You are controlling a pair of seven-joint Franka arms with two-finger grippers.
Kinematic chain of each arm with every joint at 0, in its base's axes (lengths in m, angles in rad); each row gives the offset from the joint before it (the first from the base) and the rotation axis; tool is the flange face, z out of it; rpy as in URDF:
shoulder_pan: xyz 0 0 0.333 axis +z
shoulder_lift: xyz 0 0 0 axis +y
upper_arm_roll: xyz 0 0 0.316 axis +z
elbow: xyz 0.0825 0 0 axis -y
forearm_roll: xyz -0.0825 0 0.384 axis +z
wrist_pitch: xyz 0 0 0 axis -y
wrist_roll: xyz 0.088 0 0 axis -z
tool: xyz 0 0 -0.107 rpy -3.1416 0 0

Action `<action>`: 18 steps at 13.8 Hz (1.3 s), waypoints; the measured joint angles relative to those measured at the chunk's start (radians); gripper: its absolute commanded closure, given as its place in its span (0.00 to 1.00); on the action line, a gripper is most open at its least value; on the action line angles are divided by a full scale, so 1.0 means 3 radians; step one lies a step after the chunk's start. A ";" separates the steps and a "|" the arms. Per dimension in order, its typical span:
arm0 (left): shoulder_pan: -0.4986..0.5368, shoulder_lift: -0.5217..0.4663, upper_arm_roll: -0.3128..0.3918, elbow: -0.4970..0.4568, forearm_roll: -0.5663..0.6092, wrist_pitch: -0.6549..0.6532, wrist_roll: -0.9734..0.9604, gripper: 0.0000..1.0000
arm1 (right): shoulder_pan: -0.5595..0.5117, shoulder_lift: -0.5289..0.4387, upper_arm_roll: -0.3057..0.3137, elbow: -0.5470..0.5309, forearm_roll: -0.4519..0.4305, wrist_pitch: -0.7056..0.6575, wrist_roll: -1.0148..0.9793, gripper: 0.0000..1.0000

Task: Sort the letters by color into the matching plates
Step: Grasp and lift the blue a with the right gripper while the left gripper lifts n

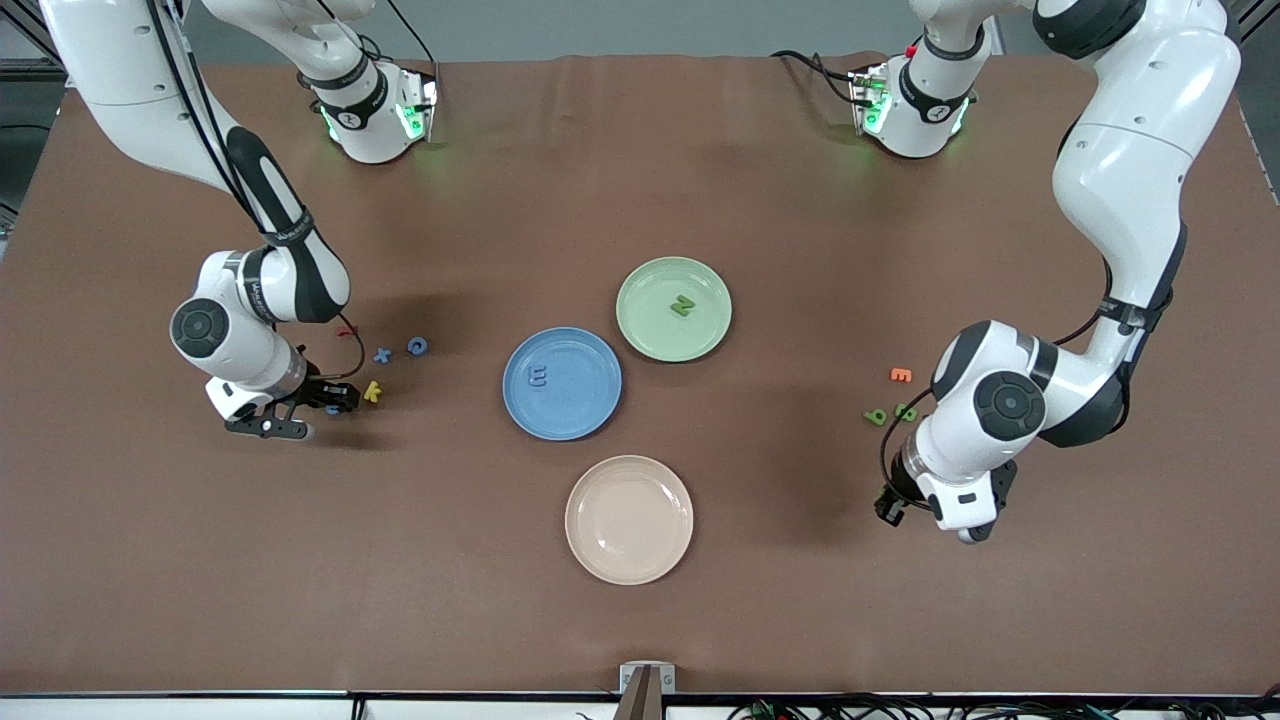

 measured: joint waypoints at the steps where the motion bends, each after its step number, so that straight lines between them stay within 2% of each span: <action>1: -0.0003 -0.0032 -0.0079 0.0008 0.0002 -0.0007 0.0024 1.00 | 0.0000 -0.0001 0.0000 0.0000 0.0000 -0.0001 0.0000 0.44; 5: 0.0000 -0.0126 -0.0296 0.0030 0.0005 -0.0029 0.0191 1.00 | -0.0001 -0.0004 -0.0002 0.0000 0.0000 -0.0001 0.0000 0.46; 12: 0.0002 -0.0248 -0.0365 0.0064 0.0007 -0.0032 0.0593 1.00 | -0.0001 -0.0011 -0.0005 0.0001 0.0000 -0.0001 0.0000 0.57; 18: 0.0002 -0.0294 -0.0471 0.0065 0.0008 -0.0045 0.0597 1.00 | -0.0001 -0.0019 -0.0002 0.0003 0.0000 -0.0001 0.0000 0.73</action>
